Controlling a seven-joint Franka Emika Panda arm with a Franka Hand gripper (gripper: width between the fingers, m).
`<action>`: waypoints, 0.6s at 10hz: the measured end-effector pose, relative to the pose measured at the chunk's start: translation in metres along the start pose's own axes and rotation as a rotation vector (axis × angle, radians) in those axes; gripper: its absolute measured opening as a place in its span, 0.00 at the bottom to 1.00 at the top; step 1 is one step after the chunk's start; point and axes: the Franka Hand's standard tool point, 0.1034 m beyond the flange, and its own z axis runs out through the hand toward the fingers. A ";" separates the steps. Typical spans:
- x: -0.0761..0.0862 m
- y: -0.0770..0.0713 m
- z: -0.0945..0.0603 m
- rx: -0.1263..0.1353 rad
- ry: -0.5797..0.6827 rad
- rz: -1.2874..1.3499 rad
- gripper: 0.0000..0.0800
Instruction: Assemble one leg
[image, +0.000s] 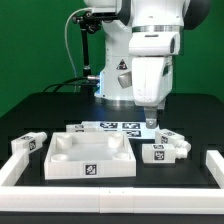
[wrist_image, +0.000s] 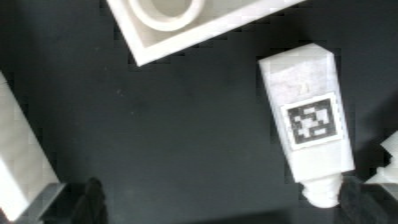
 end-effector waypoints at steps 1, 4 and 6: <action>0.000 -0.009 0.005 0.016 -0.006 0.008 0.81; 0.001 -0.032 0.036 0.071 -0.024 0.058 0.81; 0.002 -0.035 0.041 0.060 -0.012 0.057 0.81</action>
Offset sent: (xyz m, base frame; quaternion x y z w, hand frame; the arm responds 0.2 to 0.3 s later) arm -0.0159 0.0014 -0.0417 0.0316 -0.0246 0.0359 0.9986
